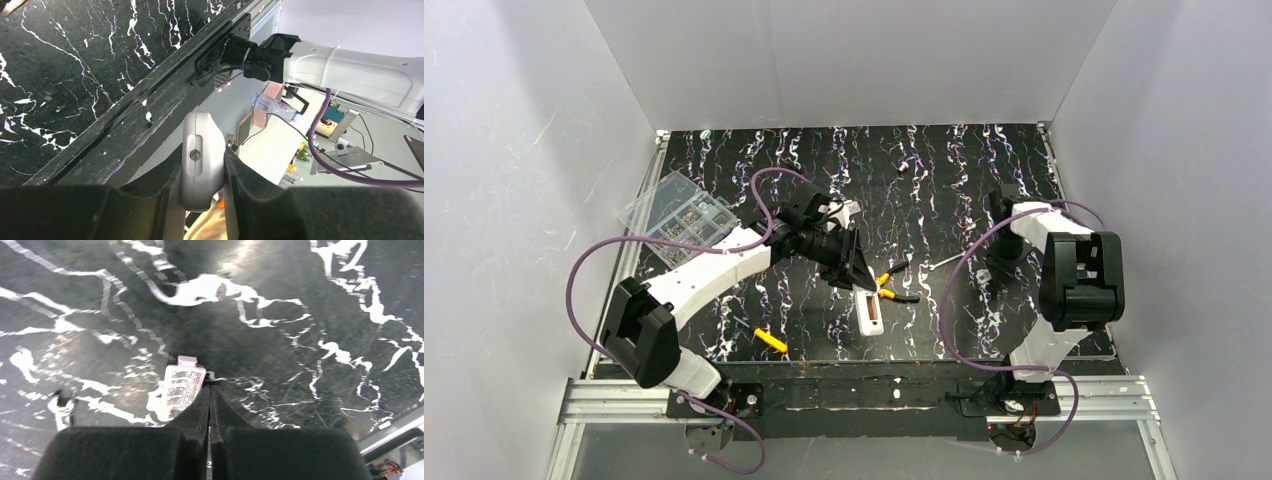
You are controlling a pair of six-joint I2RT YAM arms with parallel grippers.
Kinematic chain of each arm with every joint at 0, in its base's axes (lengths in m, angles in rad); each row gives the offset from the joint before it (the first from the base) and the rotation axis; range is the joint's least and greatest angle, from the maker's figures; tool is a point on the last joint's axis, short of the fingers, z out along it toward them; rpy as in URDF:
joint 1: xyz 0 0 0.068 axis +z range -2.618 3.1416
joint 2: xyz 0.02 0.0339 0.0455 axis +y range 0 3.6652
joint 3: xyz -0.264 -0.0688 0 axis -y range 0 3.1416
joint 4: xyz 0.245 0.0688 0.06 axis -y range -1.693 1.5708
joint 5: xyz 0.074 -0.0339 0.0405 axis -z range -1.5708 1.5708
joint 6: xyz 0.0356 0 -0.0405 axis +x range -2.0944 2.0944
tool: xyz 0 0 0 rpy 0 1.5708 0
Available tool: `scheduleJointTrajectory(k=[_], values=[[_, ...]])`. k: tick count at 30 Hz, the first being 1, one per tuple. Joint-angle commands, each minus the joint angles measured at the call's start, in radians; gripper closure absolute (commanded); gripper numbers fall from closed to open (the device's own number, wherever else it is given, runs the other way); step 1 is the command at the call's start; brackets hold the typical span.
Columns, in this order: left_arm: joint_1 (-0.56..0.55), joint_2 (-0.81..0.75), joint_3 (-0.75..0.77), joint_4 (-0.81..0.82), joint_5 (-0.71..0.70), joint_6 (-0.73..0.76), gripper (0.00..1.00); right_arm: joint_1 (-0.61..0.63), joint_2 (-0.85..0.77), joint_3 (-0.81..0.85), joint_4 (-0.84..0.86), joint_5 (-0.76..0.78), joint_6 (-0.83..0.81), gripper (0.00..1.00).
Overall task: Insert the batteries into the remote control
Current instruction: Move the battery cover to the center of the board.
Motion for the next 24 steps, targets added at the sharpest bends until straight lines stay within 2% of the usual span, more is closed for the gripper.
scheduleJointTrajectory(k=[1, 12, 19, 24], values=[[-0.004, -0.068, -0.037, -0.048, 0.006, 0.020, 1.00, 0.059, 0.042, 0.029, 0.063, -0.027, 0.022, 0.99], [-0.005, -0.186, -0.132, -0.007, -0.065, 0.022, 1.00, 0.160, 0.052, 0.068, 0.080, -0.116, -0.017, 0.99], [-0.003, -0.256, -0.168, -0.035, -0.093, 0.053, 1.00, 0.214, 0.077, 0.146, 0.065, -0.167, -0.063, 0.99], [-0.002, -0.298, -0.176, -0.060, -0.111, 0.076, 1.00, 0.220, -0.065, 0.119, 0.093, -0.136, -0.128, 0.99]])
